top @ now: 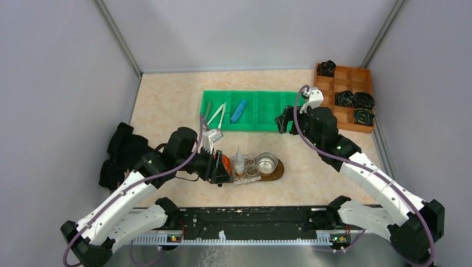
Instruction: Prepare toiletry sets of a toothbrush and toothpaste on the tray
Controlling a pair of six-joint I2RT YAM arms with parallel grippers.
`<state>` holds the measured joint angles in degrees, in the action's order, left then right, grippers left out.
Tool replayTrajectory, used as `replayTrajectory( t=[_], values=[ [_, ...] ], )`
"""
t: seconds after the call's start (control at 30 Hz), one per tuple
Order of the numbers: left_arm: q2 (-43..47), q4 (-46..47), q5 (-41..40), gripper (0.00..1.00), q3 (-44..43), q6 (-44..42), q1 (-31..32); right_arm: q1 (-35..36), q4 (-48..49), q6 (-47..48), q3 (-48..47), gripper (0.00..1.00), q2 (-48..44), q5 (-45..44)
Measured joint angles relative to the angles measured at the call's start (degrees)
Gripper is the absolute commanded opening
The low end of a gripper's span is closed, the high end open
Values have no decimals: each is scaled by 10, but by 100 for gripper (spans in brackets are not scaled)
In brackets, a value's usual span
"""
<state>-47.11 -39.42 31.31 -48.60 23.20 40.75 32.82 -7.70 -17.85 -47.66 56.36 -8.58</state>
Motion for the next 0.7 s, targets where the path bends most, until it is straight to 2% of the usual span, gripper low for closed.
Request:
replayTrajectory(
  t=[0.3, 0.43, 0.57, 0.7],
  values=[
    [8, -25, -33, 31, 50, 67, 98, -15, -7, -18, 0, 77, 28, 21],
    [-3, -21, -59, 28, 57, 97, 139, -26, -7, -19, 0, 77, 36, 33],
    [-24, -16, -111, 11, 57, 124, 174, -34, -7, -20, 4, 77, 39, 44],
    [-48, -12, -182, 12, 57, 153, 197, -38, -4, -24, 11, 77, 40, 55]
  ],
)
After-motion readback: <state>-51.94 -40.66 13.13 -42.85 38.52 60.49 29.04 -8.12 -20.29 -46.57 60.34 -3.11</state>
